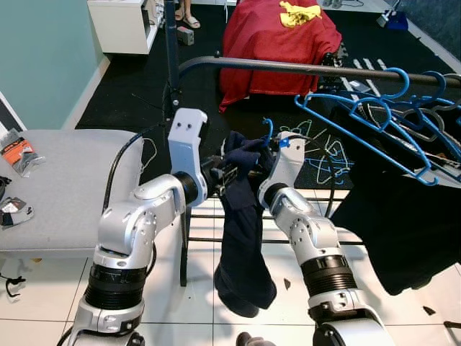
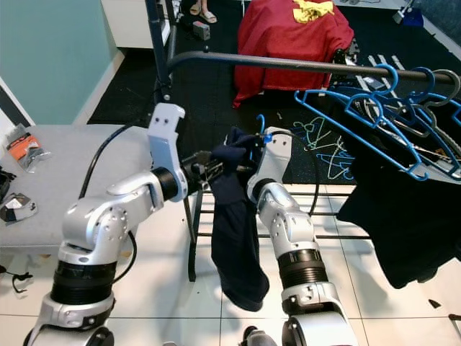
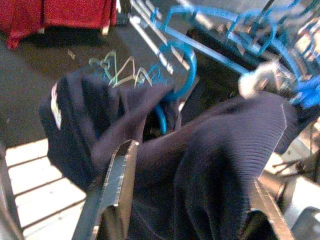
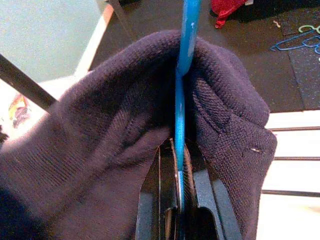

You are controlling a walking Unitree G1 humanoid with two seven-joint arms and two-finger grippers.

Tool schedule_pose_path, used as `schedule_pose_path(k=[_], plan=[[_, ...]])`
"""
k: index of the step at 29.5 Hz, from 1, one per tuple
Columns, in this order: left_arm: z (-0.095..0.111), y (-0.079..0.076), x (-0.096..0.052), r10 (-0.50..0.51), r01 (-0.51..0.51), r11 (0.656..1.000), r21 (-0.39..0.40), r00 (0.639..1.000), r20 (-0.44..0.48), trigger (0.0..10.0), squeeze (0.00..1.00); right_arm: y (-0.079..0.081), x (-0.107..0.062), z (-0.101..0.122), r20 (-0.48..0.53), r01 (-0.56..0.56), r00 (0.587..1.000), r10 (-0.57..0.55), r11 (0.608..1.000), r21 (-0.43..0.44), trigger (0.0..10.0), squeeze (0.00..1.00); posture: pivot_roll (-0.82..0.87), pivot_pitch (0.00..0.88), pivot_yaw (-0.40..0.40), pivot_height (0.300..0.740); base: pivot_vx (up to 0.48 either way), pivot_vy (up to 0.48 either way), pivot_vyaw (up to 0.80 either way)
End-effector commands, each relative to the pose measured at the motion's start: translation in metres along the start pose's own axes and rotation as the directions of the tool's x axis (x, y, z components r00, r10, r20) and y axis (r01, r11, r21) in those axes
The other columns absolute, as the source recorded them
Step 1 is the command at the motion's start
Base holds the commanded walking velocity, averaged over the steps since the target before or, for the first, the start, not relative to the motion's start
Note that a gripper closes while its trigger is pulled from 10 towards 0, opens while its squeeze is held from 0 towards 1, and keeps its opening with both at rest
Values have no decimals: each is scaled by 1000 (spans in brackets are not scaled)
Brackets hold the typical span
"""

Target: Hang hanger

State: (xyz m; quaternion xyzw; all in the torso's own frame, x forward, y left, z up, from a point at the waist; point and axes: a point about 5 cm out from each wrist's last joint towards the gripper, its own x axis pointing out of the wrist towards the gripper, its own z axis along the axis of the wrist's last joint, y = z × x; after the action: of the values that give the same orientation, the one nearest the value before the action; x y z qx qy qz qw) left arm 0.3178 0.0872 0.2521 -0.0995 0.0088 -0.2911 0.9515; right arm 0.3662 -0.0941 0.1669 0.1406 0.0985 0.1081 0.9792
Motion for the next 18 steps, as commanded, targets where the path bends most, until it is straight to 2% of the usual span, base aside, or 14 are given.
schedule_pose_path(k=[1,3,4,5,8,9,10,11,14,15,16,17,18], plan=[[16,-5,-2,-32,32,999,12,996,80,10000,1000,-3,-1,-9,-38,-1,999,1,1000,4,10000,0,-41,176,-50,740,0,0,0],[16,-5,-2,-32,32,999,12,996,80,10000,1000,-3,-1,-9,-38,-1,999,1,1000,4,10000,0,-41,176,-50,740,0,0,0],[17,-10,-4,-97,98,995,-6,991,88,10000,1000,-3,-1,-9,-40,-1,999,1,1000,4,10000,0,-42,176,-50,740,0,0,0],[11,-22,-10,-221,220,974,57,975,20,10000,1000,-4,-1,-9,-43,0,999,0,1000,1,10000,0,-39,177,-51,740,0,0,0],[11,-22,-10,-221,220,974,57,975,20,10000,1000,-4,-1,-9,-43,0,999,0,1000,1,10000,0,-39,177,-51,740,0,0,0],[-1,-29,-16,-298,307,944,119,950,-90,10000,0,-5,0,-9,-46,1,999,-1,1000,-1,10000,0,-39,177,-51,740,0,0,0],[-1,-29,-16,-298,307,944,119,950,-90,10000,0,-5,0,-9,-46,1,999,-1,1000,-1,10000,0,-39,177,-51,740,0,0,0],[-9,-33,-20,-328,350,925,150,932,-152,10000,0,-6,0,-8,-47,2,999,-2,1000,-2,10000,0,-40,178,-48,740,0,0,0],[-12,-33,-21,-318,346,924,166,932,-171,10000,0,-7,0,-8,-47,2,999,-2,1000,-3,10000,0,-41,179,-47,740,0,0,0],[-7,-27,-18,-271,291,942,169,953,-135,10000,0,-8,0,-7,-44,3,999,-4,1000,-1,10000,0,-39,178,-45,740,0,0,0],[-7,-27,-18,-271,291,942,169,953,-135,10000,0,-8,0,-7,-44,3,999,-4,1000,-1,10000,0,-39,178,-45,740,0,0,0],[2,-14,-14,-169,178,970,168,983,-66,10000,0,-9,0,-5,-47,-5,999,5,1000,-4,10000,0,-39,178,-45,740,0,0,0],[2,-14,-14,-169,178,970,168,983,-66,10000,0,-9,0,-5,-47,-5,999,5,1000,-4,10000,0,-39,178,-45,740,0,0,0]])
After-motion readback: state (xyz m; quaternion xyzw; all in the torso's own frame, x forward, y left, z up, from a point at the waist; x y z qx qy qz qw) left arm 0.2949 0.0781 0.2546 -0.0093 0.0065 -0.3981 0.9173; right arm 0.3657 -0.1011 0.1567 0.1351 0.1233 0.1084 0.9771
